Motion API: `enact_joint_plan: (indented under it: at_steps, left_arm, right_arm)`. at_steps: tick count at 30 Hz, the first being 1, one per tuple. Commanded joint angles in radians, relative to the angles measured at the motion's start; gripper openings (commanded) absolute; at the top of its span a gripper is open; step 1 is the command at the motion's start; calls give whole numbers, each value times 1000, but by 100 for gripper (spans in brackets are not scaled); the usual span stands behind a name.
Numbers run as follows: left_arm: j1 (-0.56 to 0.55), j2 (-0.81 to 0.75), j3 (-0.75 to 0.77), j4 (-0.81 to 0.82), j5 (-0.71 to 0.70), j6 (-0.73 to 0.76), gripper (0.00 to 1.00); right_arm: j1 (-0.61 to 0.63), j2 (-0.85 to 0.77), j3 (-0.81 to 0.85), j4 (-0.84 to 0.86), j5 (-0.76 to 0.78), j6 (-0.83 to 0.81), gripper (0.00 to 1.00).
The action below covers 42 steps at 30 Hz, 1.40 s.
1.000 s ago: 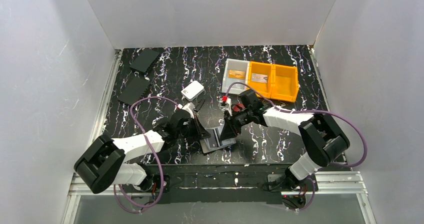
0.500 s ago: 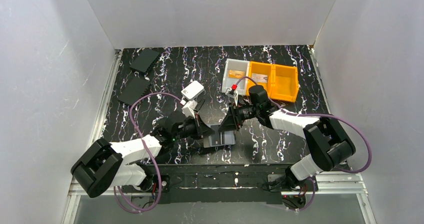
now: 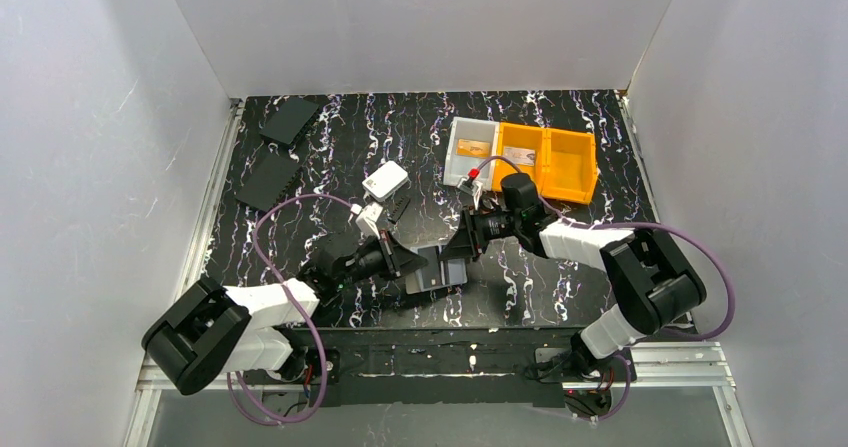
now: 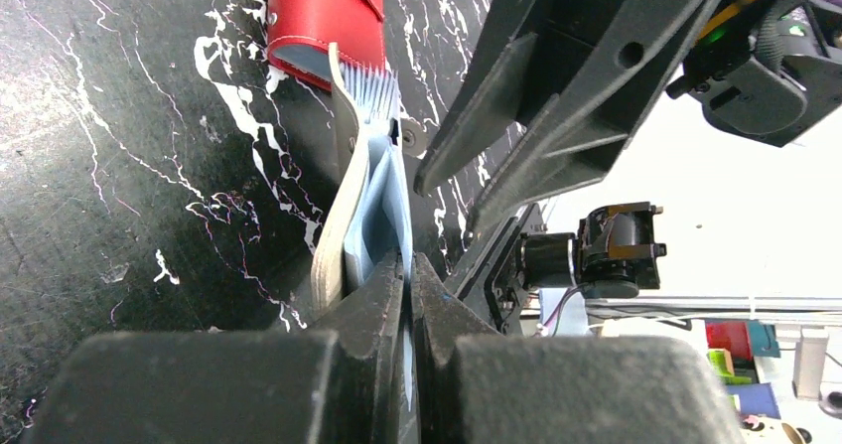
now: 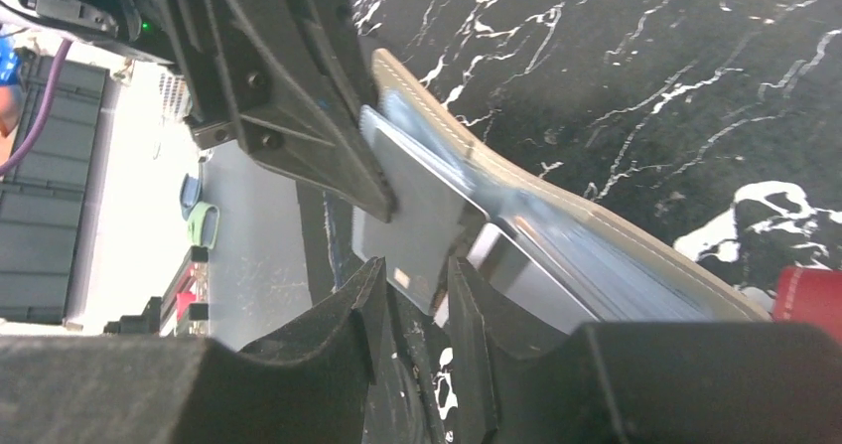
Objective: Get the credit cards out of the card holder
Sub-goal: Remove the credit card from the card holder.
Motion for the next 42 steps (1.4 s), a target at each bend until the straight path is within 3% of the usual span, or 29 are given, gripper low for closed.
enact_joint_plan:
  at_steps: [1,13,19,37,42]
  left_arm:
    - [17,-9,-24,162,20,-45,0]
    - [39,74,-29,332,88,-116,0]
    - [44,92,-25,352,103,-122,0]
    - [46,28,45,388,162,-138,0]
    - [47,31,58,390,163,-144,0]
  right_arm:
    - [-13,10,-6,12,30,-9,38]
    - [-14,46,-3,29,12,8,40]
    - [-14,26,-33,183,-66,123,40]
    - [-81,-55,8,85,-39,121,40]
    - [-81,-61,2,127,-56,158,40]
